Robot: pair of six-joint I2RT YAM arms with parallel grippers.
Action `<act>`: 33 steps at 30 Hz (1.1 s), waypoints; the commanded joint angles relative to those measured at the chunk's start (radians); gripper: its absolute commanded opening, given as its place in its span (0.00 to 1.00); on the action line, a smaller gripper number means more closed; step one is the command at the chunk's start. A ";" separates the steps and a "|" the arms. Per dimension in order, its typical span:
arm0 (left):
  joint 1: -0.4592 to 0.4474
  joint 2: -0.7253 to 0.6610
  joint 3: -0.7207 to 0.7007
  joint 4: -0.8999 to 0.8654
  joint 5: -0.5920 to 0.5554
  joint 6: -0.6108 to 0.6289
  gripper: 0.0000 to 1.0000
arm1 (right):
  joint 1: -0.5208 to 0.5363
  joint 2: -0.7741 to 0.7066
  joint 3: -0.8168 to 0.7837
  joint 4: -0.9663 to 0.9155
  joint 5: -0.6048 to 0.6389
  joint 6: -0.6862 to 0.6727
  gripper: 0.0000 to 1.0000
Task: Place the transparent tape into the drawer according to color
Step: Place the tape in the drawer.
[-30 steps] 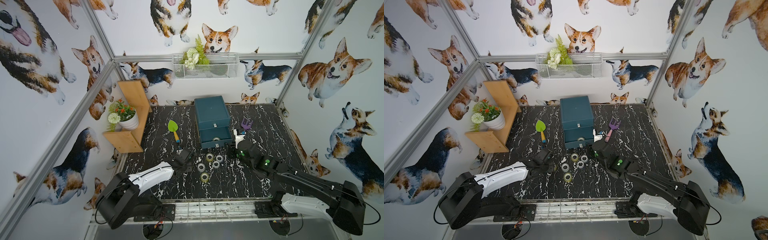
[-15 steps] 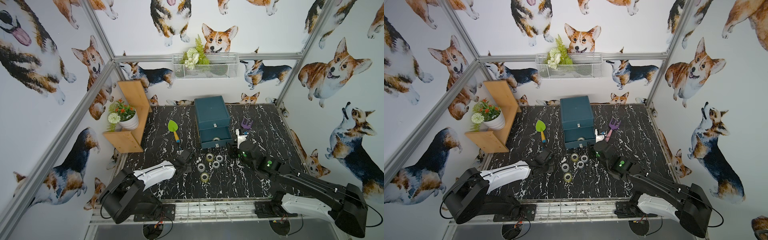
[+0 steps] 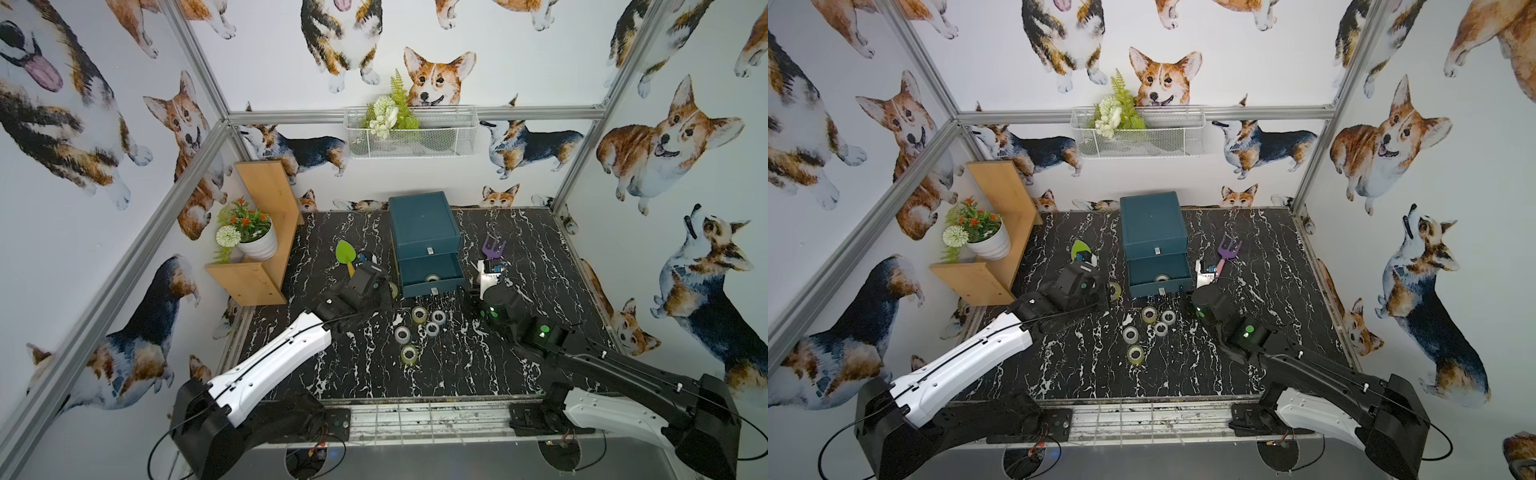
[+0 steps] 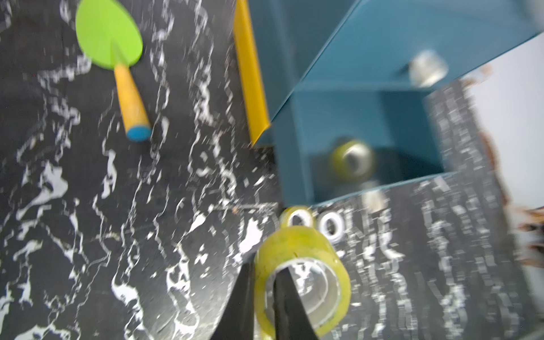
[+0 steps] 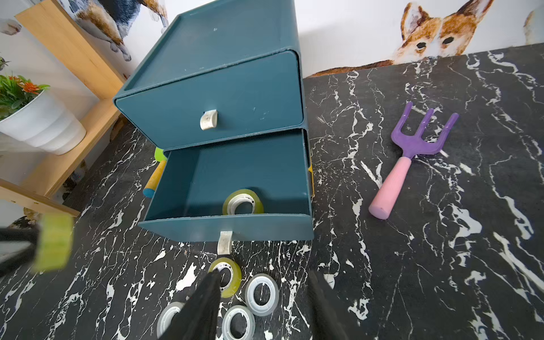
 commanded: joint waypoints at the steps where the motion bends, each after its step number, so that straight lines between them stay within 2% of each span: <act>1: 0.000 0.049 0.118 -0.043 0.017 0.046 0.09 | 0.001 -0.007 -0.006 0.002 0.025 0.026 0.53; 9: -0.025 0.354 0.319 0.039 0.065 0.078 0.05 | 0.000 -0.035 -0.023 -0.017 0.032 0.041 0.53; 16: -0.040 0.505 0.365 0.061 0.011 0.106 0.07 | 0.001 -0.055 -0.057 0.004 -0.017 0.051 0.53; 18: -0.039 0.533 0.364 0.058 -0.001 0.109 0.12 | 0.001 -0.051 -0.063 0.017 -0.048 0.042 0.53; 25: -0.042 0.545 0.354 0.062 -0.001 0.109 0.43 | 0.001 -0.046 -0.080 0.043 -0.110 0.041 0.56; 30: -0.043 0.494 0.354 0.063 0.002 0.109 0.49 | 0.002 -0.033 -0.095 0.076 -0.179 0.032 0.57; 33: -0.046 0.411 0.325 0.075 0.006 0.100 0.53 | 0.014 -0.001 -0.096 0.095 -0.244 0.013 0.56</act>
